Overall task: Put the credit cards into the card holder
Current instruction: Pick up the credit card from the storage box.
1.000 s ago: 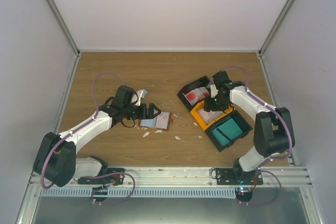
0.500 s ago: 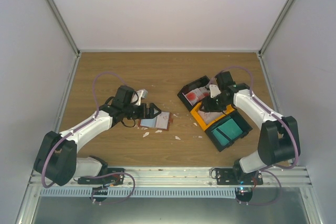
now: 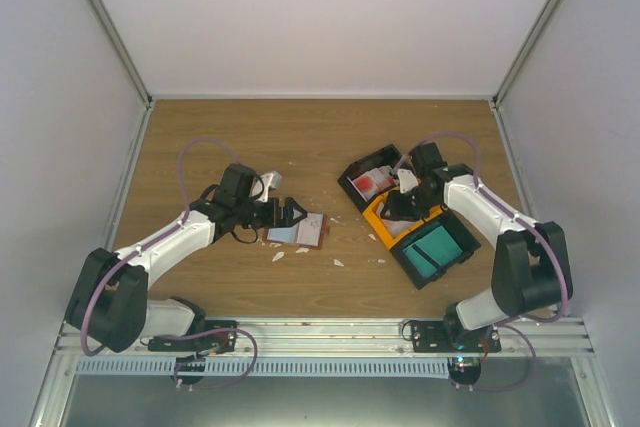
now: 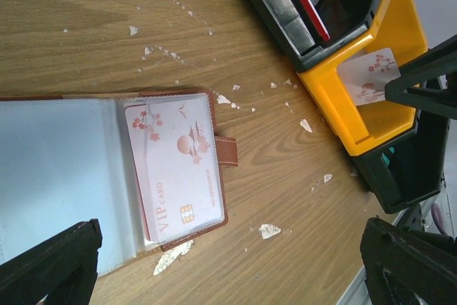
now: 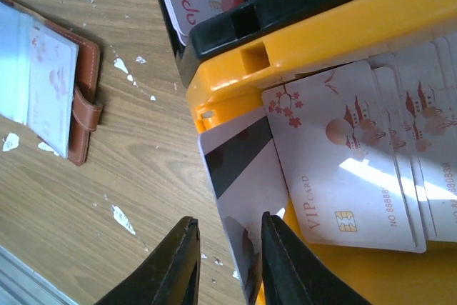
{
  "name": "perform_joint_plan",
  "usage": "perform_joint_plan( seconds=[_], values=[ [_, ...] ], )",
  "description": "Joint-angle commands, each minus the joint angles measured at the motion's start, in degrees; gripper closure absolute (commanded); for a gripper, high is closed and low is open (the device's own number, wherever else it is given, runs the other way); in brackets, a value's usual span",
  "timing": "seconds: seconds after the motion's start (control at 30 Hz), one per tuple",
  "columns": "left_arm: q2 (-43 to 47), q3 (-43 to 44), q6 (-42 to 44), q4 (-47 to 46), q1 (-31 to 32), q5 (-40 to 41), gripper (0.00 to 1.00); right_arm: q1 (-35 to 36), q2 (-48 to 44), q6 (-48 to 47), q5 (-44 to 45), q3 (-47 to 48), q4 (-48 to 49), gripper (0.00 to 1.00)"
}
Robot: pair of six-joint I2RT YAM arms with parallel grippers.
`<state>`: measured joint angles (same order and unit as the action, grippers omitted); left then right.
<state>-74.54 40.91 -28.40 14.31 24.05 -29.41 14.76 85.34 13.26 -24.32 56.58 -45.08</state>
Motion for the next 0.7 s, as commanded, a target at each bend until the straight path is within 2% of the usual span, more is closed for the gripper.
perform_joint_plan(
  seconds=[0.0,0.1,0.27,0.5,0.67],
  values=[
    [-0.9,-1.0,0.8,-3.3,-0.4,-2.4,0.01,1.6,2.5,0.3,1.5,0.3,0.9,0.74],
    [-1.0,-0.9,0.8,-3.2,-0.4,-2.4,0.01,2.9,3.5,0.9,3.8,1.3,1.2,0.78],
    [-0.4,-1.1,0.8,-3.2,-0.4,-2.4,0.01,3.8,1.4,2.9,10.5,4.0,0.2,0.98],
    [3.7,-1.7,-2.7,-7.8,-0.1,-9.4,0.01,3.8,-5.8,2.4,12.5,9.6,-6.1,1.00],
    [5.4,0.2,-1.9,-9.7,0.0,-14.5,0.01,4.0,-11.4,0.7,5.0,11.8,-7.3,1.00]
  ],
)
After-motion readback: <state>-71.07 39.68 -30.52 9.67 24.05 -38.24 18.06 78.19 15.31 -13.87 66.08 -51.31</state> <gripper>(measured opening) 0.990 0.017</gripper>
